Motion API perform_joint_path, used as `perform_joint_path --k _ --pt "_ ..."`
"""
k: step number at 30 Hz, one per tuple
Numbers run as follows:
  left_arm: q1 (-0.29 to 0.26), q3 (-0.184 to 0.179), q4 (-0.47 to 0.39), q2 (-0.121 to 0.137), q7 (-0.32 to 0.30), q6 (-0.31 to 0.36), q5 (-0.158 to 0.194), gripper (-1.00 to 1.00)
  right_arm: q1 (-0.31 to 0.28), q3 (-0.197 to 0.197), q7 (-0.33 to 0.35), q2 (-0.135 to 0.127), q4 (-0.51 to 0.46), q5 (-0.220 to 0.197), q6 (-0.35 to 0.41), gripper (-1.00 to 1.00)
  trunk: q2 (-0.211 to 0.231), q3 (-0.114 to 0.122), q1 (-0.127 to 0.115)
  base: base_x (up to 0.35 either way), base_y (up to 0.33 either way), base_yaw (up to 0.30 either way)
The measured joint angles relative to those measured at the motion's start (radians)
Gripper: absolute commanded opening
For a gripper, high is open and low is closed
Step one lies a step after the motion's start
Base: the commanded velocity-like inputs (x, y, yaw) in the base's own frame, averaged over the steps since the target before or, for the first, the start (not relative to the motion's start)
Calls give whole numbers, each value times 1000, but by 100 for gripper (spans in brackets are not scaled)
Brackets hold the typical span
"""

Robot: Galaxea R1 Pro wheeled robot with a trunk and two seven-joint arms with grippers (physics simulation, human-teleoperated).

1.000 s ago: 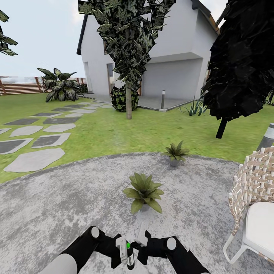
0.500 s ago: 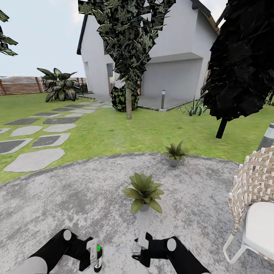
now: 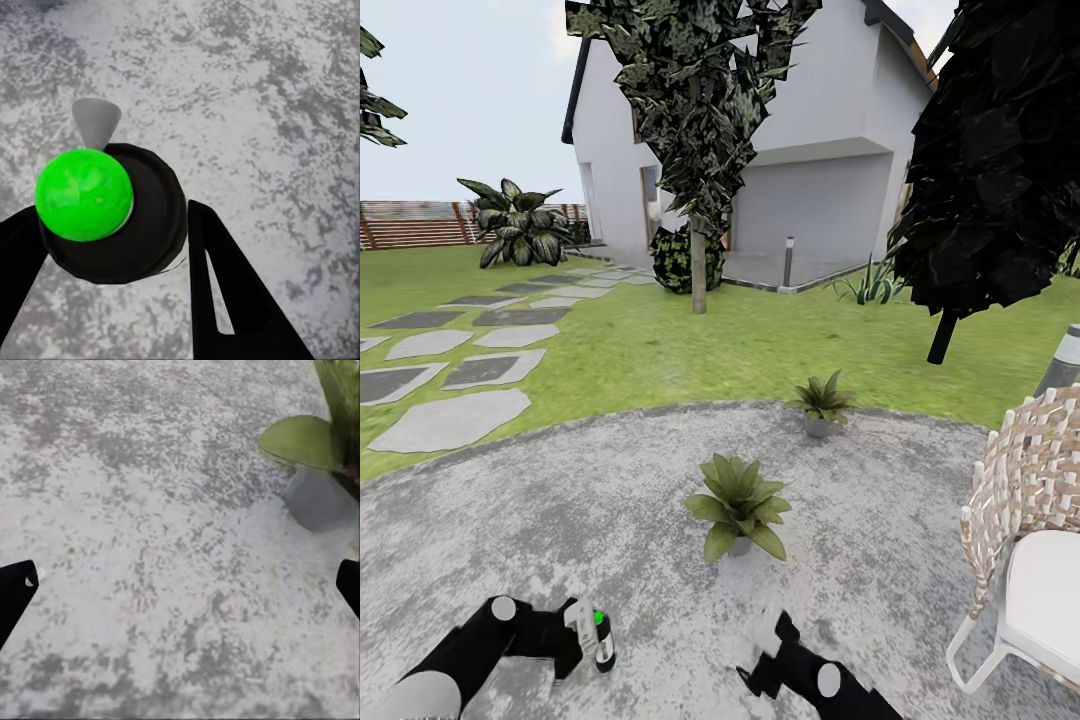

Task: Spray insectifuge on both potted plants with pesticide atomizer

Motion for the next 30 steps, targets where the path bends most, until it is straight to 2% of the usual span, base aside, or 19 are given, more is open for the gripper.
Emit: perform_joint_path --k 3,4,6,8,10,13,14,15,18,19,22,23,25,30 --pt "-5 31 0 -7 4 4 3 -100 0 -76 -227 1 111 -42 -2 100 0 0 0 0 0 0" --pt "-7 36 1 -9 6 7 17 -100 0 -97 -314 3 142 -67 -1 100 0 0 0 0 0 0" --pt "-9 40 4 -10 8 11 57 -100 0 -113 -411 4 181 -91 0 100 0 0 0 0 0 0" --pt "-9 41 5 -11 15 17 93 -100 0 -123 -456 1 214 -107 -1 100 0 0 0 0 0 0" --pt "-10 41 3 -12 37 45 121 -100 1 -145 -485 -3 248 -141 -2 100 0 0 0 0 0 0" --pt "-11 40 2 -16 105 154 155 -100 3 -181 -528 -10 287 -227 -4 100 0 0 0 0 0 0" --pt "-11 40 1 -28 132 191 166 -100 3 -188 -552 -15 293 -258 -5 100 0 0 0 0 0 0" --pt "-11 38 1 -41 149 207 171 -100 3 -190 -567 -17 295 -272 -4 100 0 0 0 0 0 0" --pt "-21 36 0 -80 187 238 175 -100 3 -192 -587 -31 300 -289 -1 100 0 0 0 0 0 0" --pt "-36 36 0 -97 199 278 175 -100 3 -194 -588 -54 302 -291 -1 100 0 0 0 0 0 0" --pt "-66 32 -1 -118 206 375 174 -100 4 -192 -590 -76 326 -293 -3 100 0 0 0 0 0 0" --pt "-83 29 -1 -123 208 410 174 -100 4 -192 -589 -80 344 -295 -5 100 0 0 0 0 0 0" --pt "-101 27 -2 -124 205 435 172 -100 5 -192 -589 -82 362 -299 -19 100 0 0 0 0 0 0" --pt "-108 23 -1 -119 205 457 164 -100 6 -193 -592 -84 371 -303 -46 100 0 0 0 0 0 0"
